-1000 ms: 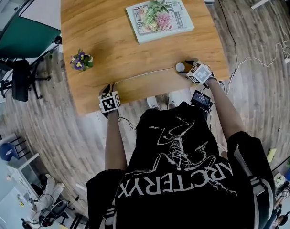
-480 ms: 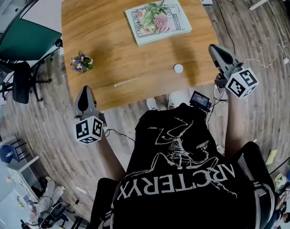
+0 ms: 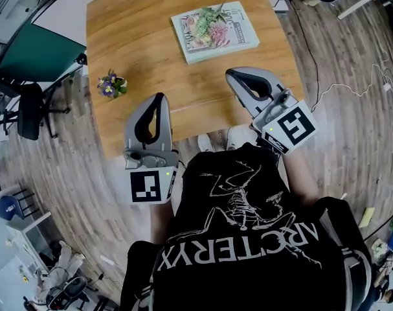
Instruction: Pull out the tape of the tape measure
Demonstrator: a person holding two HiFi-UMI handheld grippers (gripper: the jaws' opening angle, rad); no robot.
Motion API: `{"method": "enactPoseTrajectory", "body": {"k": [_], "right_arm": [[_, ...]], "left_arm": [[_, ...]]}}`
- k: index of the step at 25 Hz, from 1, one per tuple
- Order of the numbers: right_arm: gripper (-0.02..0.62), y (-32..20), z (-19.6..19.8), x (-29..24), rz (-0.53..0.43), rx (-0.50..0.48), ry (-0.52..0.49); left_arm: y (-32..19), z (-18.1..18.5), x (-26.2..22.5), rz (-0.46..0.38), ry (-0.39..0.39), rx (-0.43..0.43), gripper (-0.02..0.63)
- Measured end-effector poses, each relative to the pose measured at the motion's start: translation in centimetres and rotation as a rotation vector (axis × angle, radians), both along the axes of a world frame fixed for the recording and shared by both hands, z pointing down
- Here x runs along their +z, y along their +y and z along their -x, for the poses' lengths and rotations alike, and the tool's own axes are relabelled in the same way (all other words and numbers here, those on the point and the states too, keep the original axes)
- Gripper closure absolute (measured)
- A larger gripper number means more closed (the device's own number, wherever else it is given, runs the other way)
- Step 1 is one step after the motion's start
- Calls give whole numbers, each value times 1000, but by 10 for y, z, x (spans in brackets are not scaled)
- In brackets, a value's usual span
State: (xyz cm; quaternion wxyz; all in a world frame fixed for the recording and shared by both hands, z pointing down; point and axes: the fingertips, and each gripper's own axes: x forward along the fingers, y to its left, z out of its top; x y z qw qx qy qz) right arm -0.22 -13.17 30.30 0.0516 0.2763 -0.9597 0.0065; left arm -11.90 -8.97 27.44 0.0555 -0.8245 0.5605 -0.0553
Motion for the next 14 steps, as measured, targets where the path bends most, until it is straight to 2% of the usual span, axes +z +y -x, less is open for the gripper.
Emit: {"method": "enactPoseTrajectory", "body": {"k": [6, 14], "right_arm": [[589, 5, 5, -8, 0, -6, -44], [589, 12, 4, -8, -24, -6, -46]], "left_arm": [[4, -5, 13, 24, 59, 13, 595], [0, -8, 18, 37, 68, 10, 595]]}}
